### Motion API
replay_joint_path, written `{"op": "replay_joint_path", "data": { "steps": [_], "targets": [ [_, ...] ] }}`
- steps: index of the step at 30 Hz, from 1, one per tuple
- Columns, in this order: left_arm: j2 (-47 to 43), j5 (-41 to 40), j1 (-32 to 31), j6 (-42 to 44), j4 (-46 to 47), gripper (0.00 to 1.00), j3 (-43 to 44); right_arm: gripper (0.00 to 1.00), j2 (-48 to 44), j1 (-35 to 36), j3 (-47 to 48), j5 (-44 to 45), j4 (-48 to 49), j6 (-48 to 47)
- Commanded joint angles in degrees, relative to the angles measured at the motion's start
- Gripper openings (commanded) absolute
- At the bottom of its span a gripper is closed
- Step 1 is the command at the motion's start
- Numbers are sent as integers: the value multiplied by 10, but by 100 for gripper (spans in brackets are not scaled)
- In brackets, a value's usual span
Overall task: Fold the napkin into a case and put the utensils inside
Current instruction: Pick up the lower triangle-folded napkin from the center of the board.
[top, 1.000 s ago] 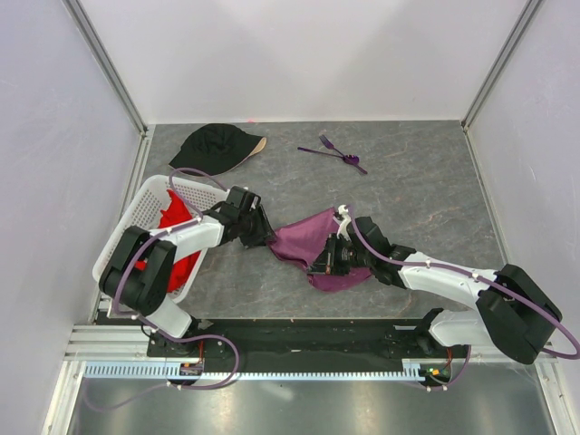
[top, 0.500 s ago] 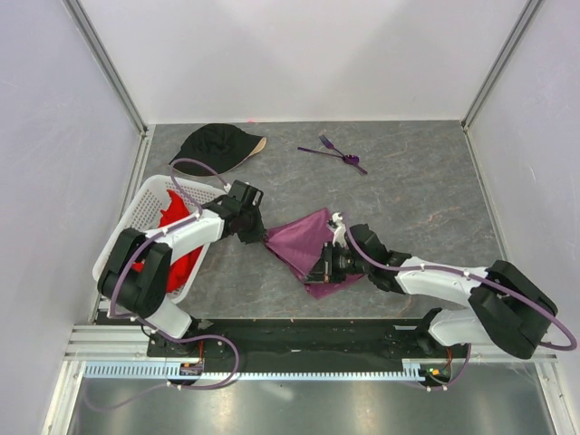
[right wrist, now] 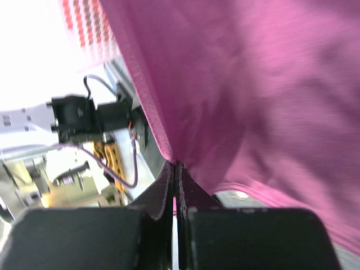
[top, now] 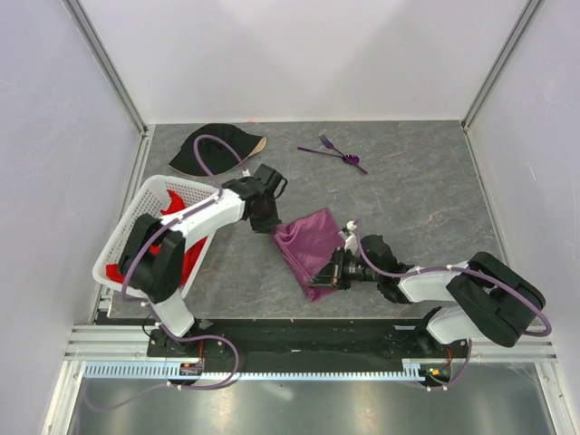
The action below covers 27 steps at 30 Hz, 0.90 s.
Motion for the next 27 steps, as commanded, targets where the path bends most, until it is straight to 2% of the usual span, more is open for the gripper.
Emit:
{"op": "replay_joint_path", "data": {
  "steps": [1, 6, 10, 15, 20, 24, 27],
  "targets": [
    [54, -108, -9, -35, -38, 2, 68, 0, -29, -43, -27, -69, -55, -19],
    [86, -121, -38, -60, -42, 2, 100, 0, -67, -85, -6, -48, -239, -142],
    [73, -146, -53, -70, -40, 2, 104, 0, -68, -88, 25, -39, -318, -215],
    [59, -99, -41, -15, -21, 2, 92, 0, -62, -66, 40, -52, -317, -229],
    [51, -82, -38, 25, -13, 2, 85, 0, -59, -20, 51, -66, -244, -161],
    [34, -70, -5, 29, -6, 2, 55, 0, -40, 40, 80, -41, -217, -140],
    [21, -21, 21, 59, 32, 2, 26, 0, -29, 62, 84, -34, -190, -120]
  ]
}}
